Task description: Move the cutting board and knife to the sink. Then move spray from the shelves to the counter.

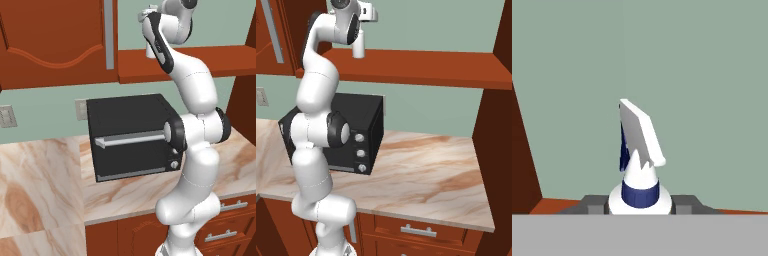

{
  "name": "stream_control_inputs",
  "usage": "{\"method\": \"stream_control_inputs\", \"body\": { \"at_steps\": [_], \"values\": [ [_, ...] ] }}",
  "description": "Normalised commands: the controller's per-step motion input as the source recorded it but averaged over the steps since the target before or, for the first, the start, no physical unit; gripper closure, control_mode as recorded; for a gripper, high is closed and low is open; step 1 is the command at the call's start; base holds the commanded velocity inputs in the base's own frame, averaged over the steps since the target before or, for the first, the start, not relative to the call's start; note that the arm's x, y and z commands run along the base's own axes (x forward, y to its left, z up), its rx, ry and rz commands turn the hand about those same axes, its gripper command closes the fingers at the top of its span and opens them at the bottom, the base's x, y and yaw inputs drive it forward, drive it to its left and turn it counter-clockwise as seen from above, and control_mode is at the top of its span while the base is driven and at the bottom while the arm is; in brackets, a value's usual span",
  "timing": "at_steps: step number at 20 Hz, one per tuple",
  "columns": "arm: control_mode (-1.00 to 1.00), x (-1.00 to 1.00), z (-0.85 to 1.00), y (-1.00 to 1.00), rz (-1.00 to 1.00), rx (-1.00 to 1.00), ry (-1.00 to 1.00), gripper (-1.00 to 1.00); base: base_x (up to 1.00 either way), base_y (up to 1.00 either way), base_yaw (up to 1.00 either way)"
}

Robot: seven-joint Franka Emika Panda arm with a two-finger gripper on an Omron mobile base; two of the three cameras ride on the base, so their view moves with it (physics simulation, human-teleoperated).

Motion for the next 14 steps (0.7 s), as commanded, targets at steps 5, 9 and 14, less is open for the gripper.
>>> {"method": "stream_control_inputs", "body": {
  "at_steps": [5, 9, 14],
  "values": [
    [-1.00, 0.00, 0.00, 0.00, 0.00, 0.00, 0.00, 1.00, 0.00, 0.00, 0.00],
    [-1.00, 0.00, 0.00, 0.00, 0.00, 0.00, 0.00, 1.00, 0.00, 0.00, 0.00],
    [-1.00, 0.00, 0.00, -0.05, 0.00, 0.00, 0.01, 1.00, 0.00, 0.00, 0.00]
  ]
}}
